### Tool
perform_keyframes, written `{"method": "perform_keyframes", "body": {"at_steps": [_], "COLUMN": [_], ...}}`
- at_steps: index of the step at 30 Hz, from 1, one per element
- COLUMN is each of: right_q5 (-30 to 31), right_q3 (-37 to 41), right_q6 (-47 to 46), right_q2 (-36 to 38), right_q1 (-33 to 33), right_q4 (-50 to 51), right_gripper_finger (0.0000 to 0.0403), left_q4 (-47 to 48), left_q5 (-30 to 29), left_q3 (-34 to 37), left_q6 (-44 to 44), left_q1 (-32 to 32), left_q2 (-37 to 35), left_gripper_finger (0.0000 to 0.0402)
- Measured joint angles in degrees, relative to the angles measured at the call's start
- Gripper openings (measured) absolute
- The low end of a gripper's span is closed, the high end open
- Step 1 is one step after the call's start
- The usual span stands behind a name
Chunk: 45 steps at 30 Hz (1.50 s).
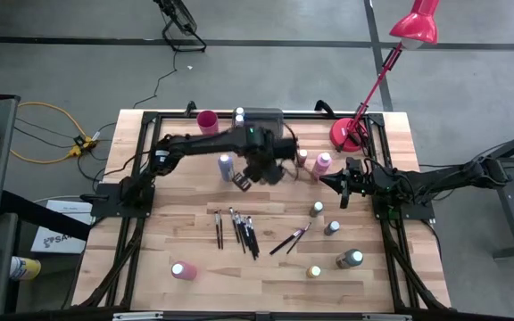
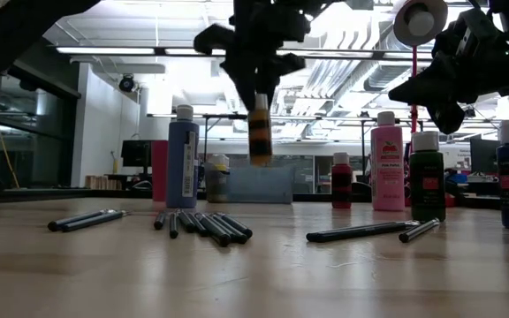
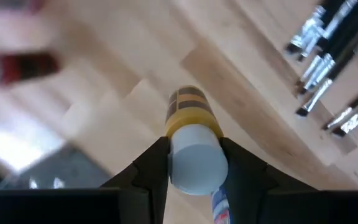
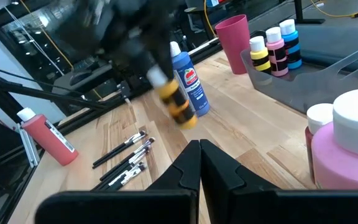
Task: Pick & Place Paint Supplies
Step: Put the dark yellow paint bottle into the black bin
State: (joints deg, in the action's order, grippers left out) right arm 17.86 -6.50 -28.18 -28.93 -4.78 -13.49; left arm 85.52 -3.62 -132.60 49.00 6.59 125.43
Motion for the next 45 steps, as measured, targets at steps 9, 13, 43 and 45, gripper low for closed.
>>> {"method": "perform_keyframes", "body": {"at_steps": [9, 13, 43, 45], "right_q5": [0.0, 0.0, 0.0, 0.0], "right_q3": [0.0, 0.0, 0.0, 0.0], "right_q6": [0.0, 0.0, 0.0, 0.0], "right_q2": [0.0, 0.0, 0.0, 0.0], "right_q1": [0.0, 0.0, 0.0, 0.0], "right_q4": [0.0, 0.0, 0.0, 0.0], "right_gripper_finger": [0.0003, 0.0003, 0.0003, 0.0003], "left_q4": [-1.2, -3.5, -12.6, -12.3], "left_q5": [-7.9, -9.0, -5.9, -6.0], "left_q3": [-2.1, -2.1, -2.0, -2.0], "left_q6": [-10.5, -10.9, -18.5, -19.6], "left_q1": [9.2, 12.9, 27.6, 28.0], "left_q2": [-1.4, -1.3, 8.3, 8.7], "left_gripper_finger": [0.0116, 0.0116, 0.0116, 0.0116]}}
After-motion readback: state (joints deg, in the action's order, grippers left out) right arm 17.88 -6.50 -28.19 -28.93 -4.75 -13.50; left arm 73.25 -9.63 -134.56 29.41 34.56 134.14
